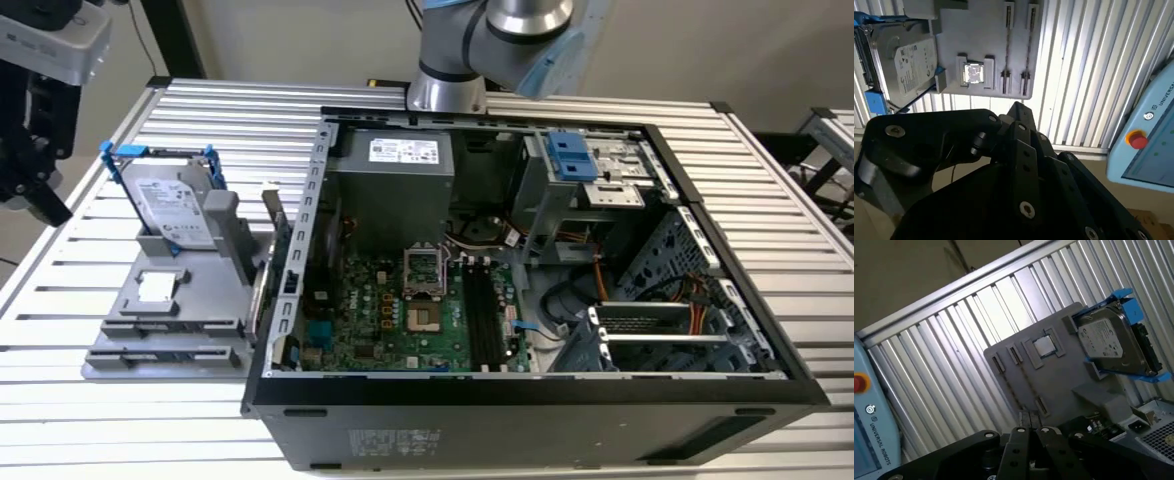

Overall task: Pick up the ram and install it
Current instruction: 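Pick up the ram and move it above insertion slot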

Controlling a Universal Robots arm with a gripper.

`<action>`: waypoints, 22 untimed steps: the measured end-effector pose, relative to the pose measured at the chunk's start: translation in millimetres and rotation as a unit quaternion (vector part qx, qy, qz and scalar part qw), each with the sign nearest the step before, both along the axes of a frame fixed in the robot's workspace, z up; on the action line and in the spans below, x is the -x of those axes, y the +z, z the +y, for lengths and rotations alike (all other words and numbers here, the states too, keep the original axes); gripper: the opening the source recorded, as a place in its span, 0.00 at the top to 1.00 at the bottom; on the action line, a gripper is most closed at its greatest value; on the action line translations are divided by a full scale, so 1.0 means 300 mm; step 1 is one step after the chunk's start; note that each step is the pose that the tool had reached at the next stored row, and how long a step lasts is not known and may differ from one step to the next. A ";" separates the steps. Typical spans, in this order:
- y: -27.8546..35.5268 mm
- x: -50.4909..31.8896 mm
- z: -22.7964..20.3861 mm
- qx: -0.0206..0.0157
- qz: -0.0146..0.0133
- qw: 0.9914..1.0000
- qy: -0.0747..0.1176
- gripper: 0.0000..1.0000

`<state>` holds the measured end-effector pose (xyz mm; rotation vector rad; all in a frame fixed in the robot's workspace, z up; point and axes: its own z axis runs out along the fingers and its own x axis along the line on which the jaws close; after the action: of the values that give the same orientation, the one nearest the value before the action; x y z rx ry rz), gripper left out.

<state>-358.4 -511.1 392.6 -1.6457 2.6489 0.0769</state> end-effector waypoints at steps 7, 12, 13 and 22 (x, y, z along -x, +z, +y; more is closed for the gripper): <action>0.000 0.000 0.000 0.000 0.000 0.998 0.063 1.00; 0.000 0.000 0.000 0.000 -0.002 0.994 0.109 1.00; 0.000 0.000 0.000 0.000 -0.002 0.993 0.118 1.00; 0.000 0.000 0.000 0.000 -0.004 0.980 0.198 1.00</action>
<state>-358.4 -511.1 392.6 -2.1400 2.2734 0.0749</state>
